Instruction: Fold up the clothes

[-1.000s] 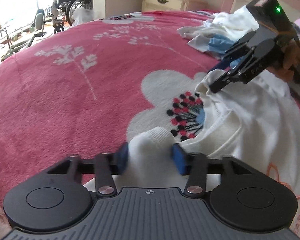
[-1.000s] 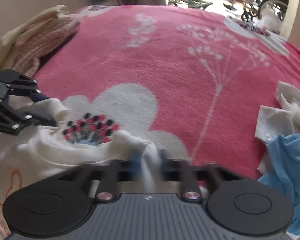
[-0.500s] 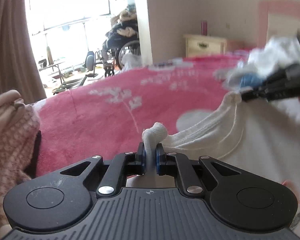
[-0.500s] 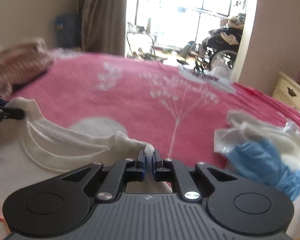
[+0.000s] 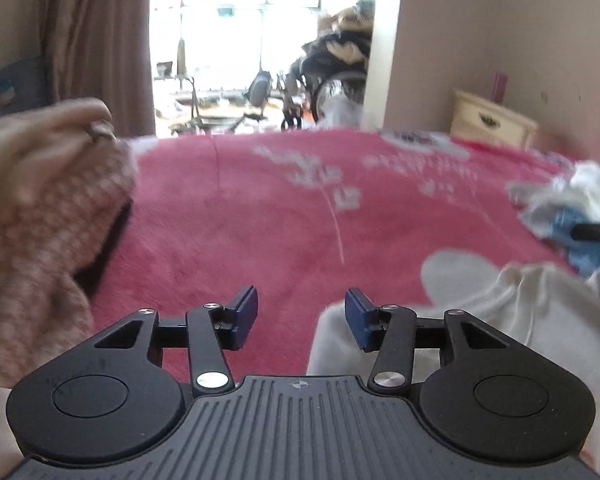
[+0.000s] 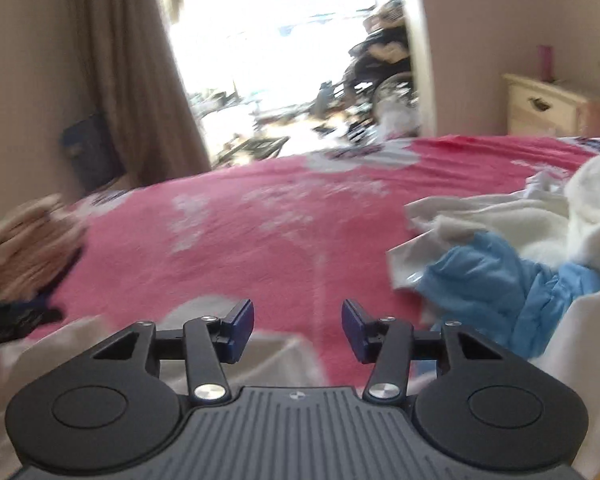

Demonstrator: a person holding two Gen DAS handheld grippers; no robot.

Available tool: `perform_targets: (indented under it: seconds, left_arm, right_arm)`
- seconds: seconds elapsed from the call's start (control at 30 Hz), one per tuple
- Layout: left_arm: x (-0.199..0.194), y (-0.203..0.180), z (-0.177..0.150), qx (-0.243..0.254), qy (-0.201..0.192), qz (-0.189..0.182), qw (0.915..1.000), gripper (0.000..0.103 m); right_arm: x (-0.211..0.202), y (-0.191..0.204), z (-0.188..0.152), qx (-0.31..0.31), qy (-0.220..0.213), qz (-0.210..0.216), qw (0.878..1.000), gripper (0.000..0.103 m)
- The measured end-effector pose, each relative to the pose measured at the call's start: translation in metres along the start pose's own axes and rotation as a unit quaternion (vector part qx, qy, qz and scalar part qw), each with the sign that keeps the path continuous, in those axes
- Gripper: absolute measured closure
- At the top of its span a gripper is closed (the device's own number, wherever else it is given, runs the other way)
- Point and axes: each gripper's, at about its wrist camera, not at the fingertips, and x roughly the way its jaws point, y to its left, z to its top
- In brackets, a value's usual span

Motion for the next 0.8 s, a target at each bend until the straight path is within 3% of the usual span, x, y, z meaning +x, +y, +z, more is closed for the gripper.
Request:
perform_targets:
  seconds: [0.07,0.17,0.23,0.33,0.47,0.57,0.67,0.8]
  left_arm:
    - [-0.012,0.0,0.001,0.0,-0.004,-0.02,0.9998,0.055]
    - [-0.011,-0.01,-0.006,0.025,0.034,-0.06,0.9973,0.055]
    - [0.002,-0.02,-0.016,0.054,0.062,-0.041,0.9958,0.055]
    - [0.02,-0.026,-0.026,0.057,0.076,0.003,0.9954,0.054]
    - [0.018,-0.019,-0.019,0.017,0.064,0.025,0.9975,0.054]
    - [-0.001,-0.023,-0.012,0.028,0.047,0.017,0.9984,0.054]
    - [-0.021,-0.036,-0.012,0.057,0.031,-0.001,0.9979,0.052]
    - [-0.032,-0.064,-0.017,0.085,0.029,-0.052,0.9946,0.051]
  right_arm:
    - [-0.006,0.001,0.001,0.013,0.009,0.013,1.0,0.059]
    - [0.025,0.015,-0.009,-0.009,0.07,0.002,0.997,0.064]
    - [0.049,0.013,-0.013,-0.002,0.085,-0.027,0.996,0.065]
    - [0.056,-0.001,-0.005,0.043,0.047,-0.034,0.997,0.065]
    - [0.004,-0.021,0.015,0.099,-0.011,-0.041,0.994,0.065]
    - [-0.043,-0.04,0.023,0.112,-0.038,-0.071,0.991,0.065]
    - [-0.08,-0.061,0.019,0.152,-0.035,-0.095,0.983,0.063]
    - [-0.109,-0.078,-0.009,0.212,0.0,-0.103,0.972,0.062]
